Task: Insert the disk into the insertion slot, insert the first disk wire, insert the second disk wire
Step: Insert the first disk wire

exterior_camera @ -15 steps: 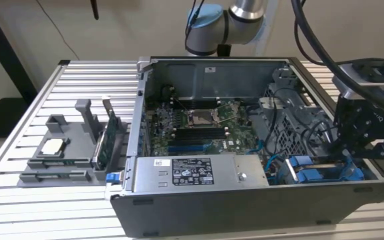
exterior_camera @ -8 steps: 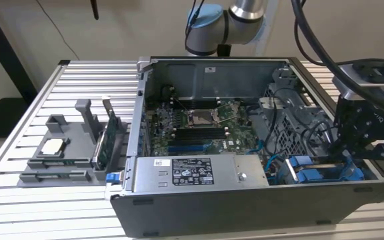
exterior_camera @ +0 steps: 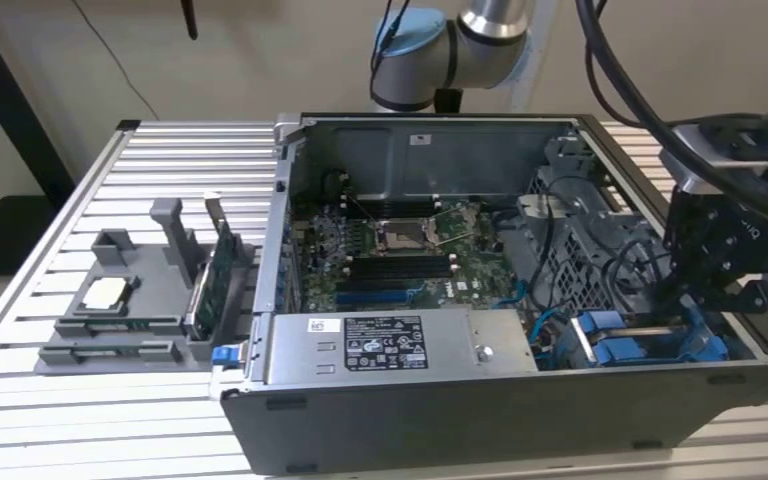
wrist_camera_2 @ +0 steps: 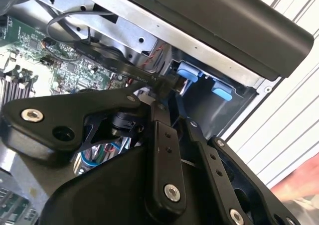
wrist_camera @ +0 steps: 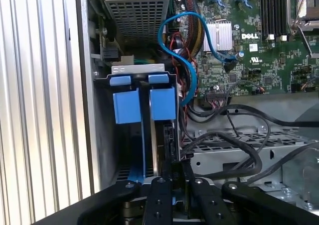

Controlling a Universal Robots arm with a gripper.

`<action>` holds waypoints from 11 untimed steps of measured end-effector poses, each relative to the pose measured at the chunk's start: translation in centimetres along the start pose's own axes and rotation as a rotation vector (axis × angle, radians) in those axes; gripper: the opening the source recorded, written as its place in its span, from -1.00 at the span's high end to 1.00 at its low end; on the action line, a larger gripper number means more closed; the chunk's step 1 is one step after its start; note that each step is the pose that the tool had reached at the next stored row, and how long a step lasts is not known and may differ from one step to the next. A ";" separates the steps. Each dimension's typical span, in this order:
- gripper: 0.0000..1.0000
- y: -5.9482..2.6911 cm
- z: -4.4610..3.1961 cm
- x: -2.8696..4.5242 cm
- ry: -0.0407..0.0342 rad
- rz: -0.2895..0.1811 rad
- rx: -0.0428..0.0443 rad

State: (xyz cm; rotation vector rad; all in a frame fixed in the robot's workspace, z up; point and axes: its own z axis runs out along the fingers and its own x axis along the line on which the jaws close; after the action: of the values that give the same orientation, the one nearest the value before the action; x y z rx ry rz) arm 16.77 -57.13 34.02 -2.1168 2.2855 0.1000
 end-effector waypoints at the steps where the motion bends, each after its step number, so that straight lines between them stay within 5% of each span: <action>1: 0.62 0.00 0.00 -0.07 0.0000 0.000 0.0000; 11: 0.62 -0.01 -0.01 0.00 0.0003 0.000 0.0001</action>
State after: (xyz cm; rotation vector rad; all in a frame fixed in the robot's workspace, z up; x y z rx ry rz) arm 16.78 -57.13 34.03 -2.1170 2.2855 0.0996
